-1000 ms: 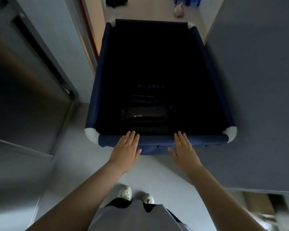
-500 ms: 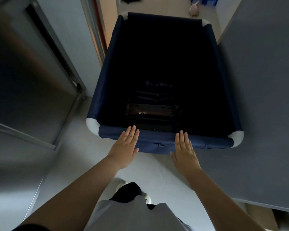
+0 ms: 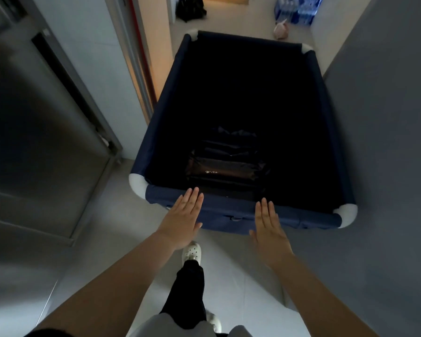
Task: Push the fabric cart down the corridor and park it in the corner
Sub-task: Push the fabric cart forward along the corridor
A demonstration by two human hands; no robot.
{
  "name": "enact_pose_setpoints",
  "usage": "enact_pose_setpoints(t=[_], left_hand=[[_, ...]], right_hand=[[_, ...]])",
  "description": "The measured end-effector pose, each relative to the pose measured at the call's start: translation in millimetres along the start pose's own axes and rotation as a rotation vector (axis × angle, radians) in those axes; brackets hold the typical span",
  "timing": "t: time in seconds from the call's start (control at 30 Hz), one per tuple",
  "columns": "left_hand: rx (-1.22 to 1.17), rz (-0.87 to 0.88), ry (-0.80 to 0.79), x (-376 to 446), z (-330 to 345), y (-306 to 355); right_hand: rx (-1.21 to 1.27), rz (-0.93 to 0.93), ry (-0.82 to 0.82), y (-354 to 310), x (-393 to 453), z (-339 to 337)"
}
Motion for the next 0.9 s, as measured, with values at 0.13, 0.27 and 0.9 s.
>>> enact_pose_setpoints(t=[0.13, 0.27, 0.9], left_hand=[[0.010, 0.025, 0.002, 36.2, -5.9, -25.0], [-0.019, 0.048, 0.012, 74.7, -14.9, -40.4], [-0.083, 0.078, -0.103, 261.2, -60.4, -131.7]], right_hand=[[0.022, 0.030, 0.003, -2.7, 40.1, -10.7], [0.048, 0.067, 0.003, 5.2, 81.5, -24.7], [-0.043, 0.155, -0.077, 27.7, 280.4, -85.3]])
Point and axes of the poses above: each hand's wrist, its own x-axis towards the middle knuckle, its own z-axis out of the palm, y = z × x, the point moved 10 cm from there along x, towards the middle knuckle, and after that the axes turned 7 degrees about z, right-handed, at the moved point
